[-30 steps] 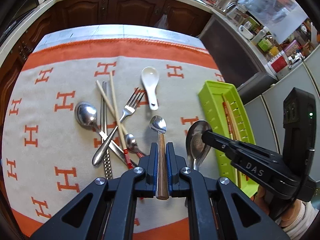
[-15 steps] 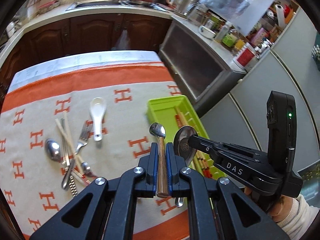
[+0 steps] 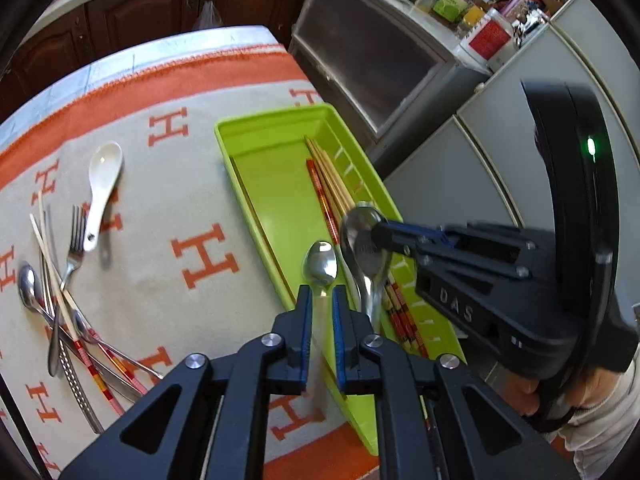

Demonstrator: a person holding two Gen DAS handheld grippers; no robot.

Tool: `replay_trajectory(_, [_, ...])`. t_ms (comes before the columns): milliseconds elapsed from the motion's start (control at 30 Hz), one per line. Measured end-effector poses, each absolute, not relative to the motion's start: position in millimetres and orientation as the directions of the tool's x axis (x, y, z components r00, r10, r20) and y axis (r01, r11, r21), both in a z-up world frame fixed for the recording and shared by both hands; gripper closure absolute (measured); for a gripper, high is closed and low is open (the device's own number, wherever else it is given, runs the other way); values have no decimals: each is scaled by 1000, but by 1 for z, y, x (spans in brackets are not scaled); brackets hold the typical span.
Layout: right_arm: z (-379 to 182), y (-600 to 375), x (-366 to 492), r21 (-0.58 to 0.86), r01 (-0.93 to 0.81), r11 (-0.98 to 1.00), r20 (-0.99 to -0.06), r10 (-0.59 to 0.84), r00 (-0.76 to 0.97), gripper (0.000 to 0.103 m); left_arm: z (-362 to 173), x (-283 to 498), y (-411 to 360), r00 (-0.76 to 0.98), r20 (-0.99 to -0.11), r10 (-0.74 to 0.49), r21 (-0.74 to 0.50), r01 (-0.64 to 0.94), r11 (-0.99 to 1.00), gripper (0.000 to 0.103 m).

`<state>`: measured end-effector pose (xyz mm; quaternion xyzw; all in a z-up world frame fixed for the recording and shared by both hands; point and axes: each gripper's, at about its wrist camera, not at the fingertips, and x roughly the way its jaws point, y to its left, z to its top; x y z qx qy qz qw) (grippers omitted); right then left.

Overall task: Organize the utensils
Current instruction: 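Lower the chopstick and spoon into the green tray and open both tools, then move back over the pile and grasp a small steel spoon with the right tool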

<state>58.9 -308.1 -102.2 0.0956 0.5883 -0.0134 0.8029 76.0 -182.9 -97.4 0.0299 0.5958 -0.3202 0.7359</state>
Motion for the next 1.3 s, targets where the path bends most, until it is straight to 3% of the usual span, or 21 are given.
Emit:
replay_trajectory(100, [-104,-307,62,127,142,982,-952,80,296,93,-102,73,-180,59,-897,-438,-354,497,793,74])
replay_trajectory(367, [-97,-300,67,165,127,978,-941,117,318,93,-96,68,-155,69,-900,-431,-350,478,806,71])
replay_trajectory(700, [-81,-278,63,209,117,971,-923,157,350,93,-87,79,-93,174,-903,-393,-317,345,883,59])
replay_trajectory(1300, [-72,-177,95,246,-50,968,-908,248,337,93,-94,82,18,292,-908,-300,-270,139,953,55])
